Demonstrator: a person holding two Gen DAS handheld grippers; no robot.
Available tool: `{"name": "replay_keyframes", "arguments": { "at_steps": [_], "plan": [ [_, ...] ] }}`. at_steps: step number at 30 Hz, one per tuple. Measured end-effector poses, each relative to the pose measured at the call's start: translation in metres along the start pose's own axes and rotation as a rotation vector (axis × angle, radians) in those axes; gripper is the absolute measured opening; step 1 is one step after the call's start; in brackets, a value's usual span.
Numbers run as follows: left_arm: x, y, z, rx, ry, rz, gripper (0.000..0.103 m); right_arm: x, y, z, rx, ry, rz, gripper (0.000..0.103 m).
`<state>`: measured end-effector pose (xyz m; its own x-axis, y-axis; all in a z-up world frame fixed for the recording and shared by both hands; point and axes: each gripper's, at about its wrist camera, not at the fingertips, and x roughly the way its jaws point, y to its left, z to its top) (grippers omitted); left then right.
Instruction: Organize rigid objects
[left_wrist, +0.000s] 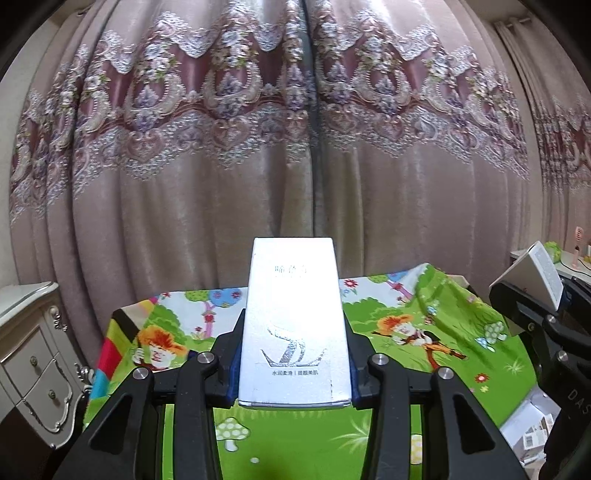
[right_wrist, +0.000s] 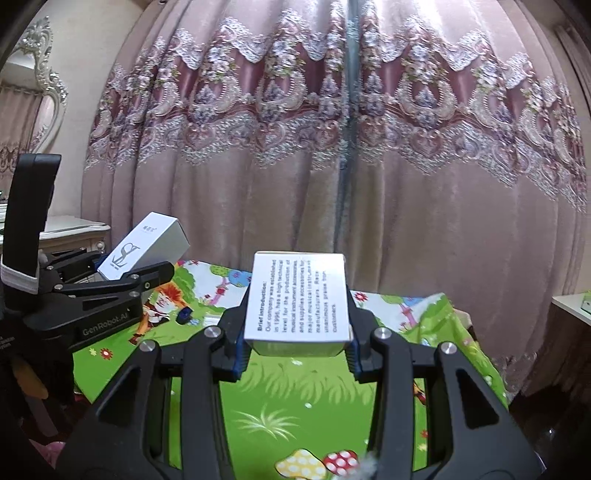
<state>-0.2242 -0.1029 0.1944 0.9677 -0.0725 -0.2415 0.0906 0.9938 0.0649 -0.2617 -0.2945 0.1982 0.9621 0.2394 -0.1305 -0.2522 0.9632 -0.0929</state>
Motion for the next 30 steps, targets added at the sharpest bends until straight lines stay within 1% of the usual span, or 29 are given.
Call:
{"name": "replay_keyframes", "arguments": {
  "at_steps": [6,15,20,24,30],
  "plan": [
    [0.000,-0.038,-0.004,0.059,0.016,-0.079,0.043,-0.016,-0.027,-0.012,0.019,0.034,-0.066,0.045],
    [0.005,-0.105,-0.007,0.164,0.043,-0.230,0.043,-0.046,-0.075,-0.031,0.059,0.079,-0.196,0.045],
    [0.007,-0.145,-0.017,0.230,0.073,-0.321,0.043,-0.062,-0.108,-0.048,0.111,0.121,-0.278,0.045],
    [0.009,-0.177,-0.025,0.275,0.113,-0.407,0.043,-0.074,-0.126,-0.056,0.130,0.138,-0.333,0.045],
    [0.011,-0.225,-0.038,0.345,0.168,-0.511,0.043,-0.090,-0.156,-0.067,0.148,0.186,-0.421,0.045]
  ]
}}
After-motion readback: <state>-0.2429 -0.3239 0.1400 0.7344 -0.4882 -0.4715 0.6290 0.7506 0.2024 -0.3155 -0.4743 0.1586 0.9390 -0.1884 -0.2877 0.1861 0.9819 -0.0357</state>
